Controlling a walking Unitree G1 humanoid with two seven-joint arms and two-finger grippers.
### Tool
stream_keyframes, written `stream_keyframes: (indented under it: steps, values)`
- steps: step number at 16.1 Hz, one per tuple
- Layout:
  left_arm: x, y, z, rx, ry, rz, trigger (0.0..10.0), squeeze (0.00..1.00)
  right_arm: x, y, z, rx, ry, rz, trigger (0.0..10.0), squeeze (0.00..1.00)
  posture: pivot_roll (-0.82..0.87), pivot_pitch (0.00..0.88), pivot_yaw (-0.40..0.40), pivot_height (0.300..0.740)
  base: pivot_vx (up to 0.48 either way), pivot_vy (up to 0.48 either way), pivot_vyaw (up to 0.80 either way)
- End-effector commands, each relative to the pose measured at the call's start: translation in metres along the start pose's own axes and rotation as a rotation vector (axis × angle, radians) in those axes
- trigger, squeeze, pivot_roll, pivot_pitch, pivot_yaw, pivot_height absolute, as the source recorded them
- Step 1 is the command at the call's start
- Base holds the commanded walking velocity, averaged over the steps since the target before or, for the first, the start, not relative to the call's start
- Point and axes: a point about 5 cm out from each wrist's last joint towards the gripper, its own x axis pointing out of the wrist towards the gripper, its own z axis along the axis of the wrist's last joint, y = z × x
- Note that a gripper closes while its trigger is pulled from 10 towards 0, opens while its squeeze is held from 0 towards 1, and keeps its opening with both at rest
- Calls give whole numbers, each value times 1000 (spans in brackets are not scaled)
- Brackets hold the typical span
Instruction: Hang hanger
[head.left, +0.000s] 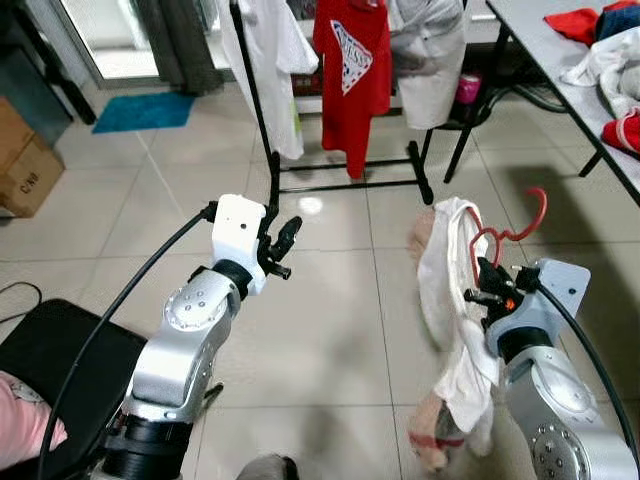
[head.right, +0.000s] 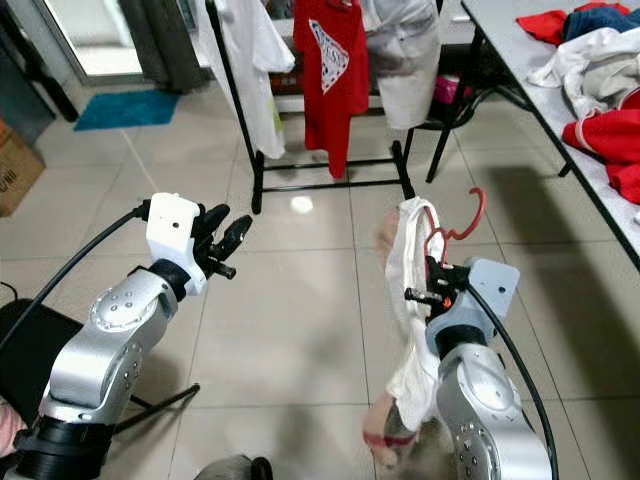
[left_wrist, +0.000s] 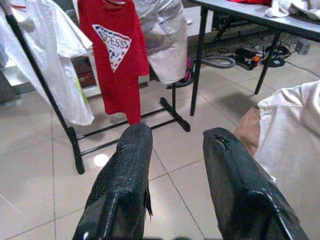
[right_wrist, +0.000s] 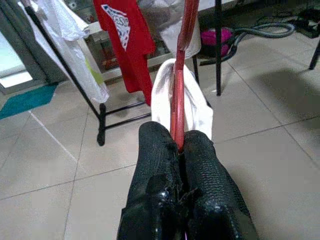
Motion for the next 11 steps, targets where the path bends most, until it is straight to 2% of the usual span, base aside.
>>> stream_keyframes:
  steps: [1, 11]
  values:
    - [-2, 1, 3, 11, -3, 1, 10000, 0, 0, 1, 4, -8, -27, 3, 10000, 0, -17, 95, 91, 740, 345, 0, 0]
    - [-1, -1, 4, 3, -4, -7, 10000, 0, 0, -1, 3, -34, -28, -10, 10000, 0, -17, 97, 96, 740, 352, 0, 0]
